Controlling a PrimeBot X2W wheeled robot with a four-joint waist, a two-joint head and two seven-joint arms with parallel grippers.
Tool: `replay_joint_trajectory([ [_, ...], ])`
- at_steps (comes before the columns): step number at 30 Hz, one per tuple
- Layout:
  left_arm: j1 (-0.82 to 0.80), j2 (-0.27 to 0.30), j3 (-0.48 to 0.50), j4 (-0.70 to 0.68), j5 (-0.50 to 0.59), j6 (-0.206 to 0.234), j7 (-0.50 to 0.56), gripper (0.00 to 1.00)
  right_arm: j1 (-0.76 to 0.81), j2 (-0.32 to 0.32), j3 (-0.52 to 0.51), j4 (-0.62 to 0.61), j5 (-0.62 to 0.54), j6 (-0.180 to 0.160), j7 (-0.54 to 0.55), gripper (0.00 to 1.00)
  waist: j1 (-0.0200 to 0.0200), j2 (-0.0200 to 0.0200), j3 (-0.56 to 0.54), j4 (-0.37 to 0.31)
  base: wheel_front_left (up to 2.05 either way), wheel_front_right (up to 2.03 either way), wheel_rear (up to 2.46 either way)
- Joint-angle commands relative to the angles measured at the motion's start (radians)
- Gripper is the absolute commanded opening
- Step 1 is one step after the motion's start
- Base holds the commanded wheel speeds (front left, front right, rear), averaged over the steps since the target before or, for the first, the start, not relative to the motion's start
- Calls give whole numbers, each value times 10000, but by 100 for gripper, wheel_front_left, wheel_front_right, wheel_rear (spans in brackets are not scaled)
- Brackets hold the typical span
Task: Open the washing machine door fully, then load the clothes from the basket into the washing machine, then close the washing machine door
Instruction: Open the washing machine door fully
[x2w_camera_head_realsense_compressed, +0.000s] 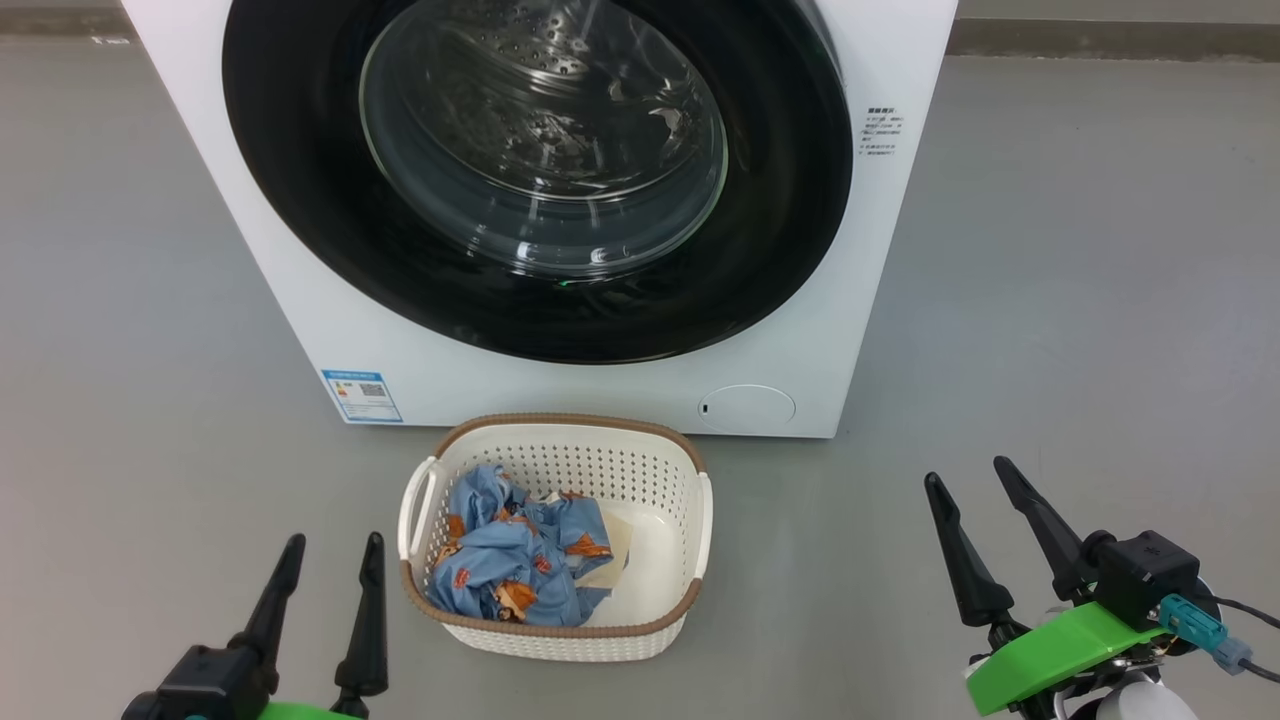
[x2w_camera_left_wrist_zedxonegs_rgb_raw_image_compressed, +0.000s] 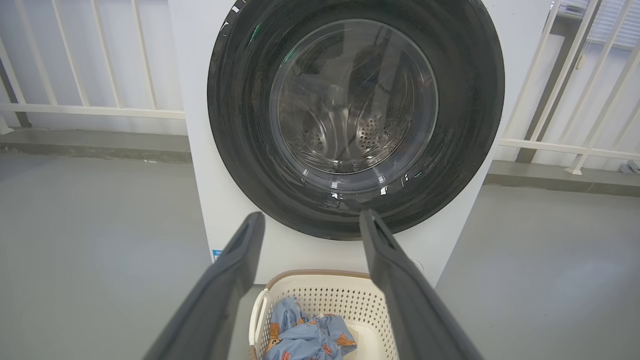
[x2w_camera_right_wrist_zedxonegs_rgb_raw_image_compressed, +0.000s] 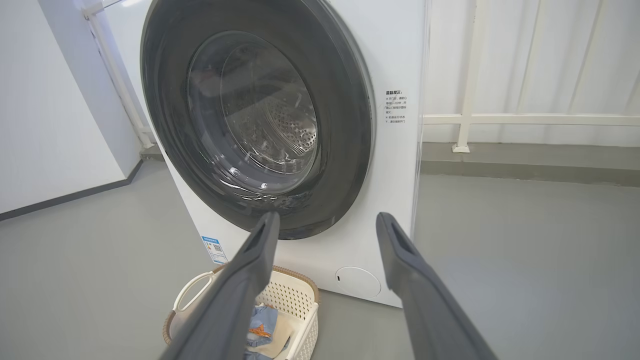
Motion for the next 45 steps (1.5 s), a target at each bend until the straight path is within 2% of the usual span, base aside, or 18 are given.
replay_joint_trajectory([
  [1,-353,160,302,-245,85,-60,-93,100,-421,-94,223,-193,-7,-11,-122,100,0,0,11,5,0,0,0],
  [18,-488,160,287,-198,130,-80,-93,100,-779,-193,-5,-64,100,-11,-122,100,0,0,294,93,0,0,0],
  [37,-1075,160,101,-524,59,-98,-94,100,-1822,-297,-588,-24,394,-11,-122,100,0,0,1494,389,0,0,0],
  [42,-1283,160,90,-652,-8,-59,-94,100,-2307,-258,-943,-46,825,-11,-122,100,0,0,1886,481,0,0,0],
  [43,-1322,160,79,-668,-24,-47,-94,100,-2404,-262,-1031,-39,971,-11,-122,89,0,0,1956,505,0,0,0],
  [44,-1359,160,68,-689,-69,-42,-94,100,-2496,-265,-1117,-24,1134,-11,-122,72,0,0,2022,529,0,0,0],
  [45,-1397,160,46,-714,-99,-42,-94,100,-2585,-294,-1184,6,1295,-11,-122,50,0,0,2087,560,0,0,0],
])
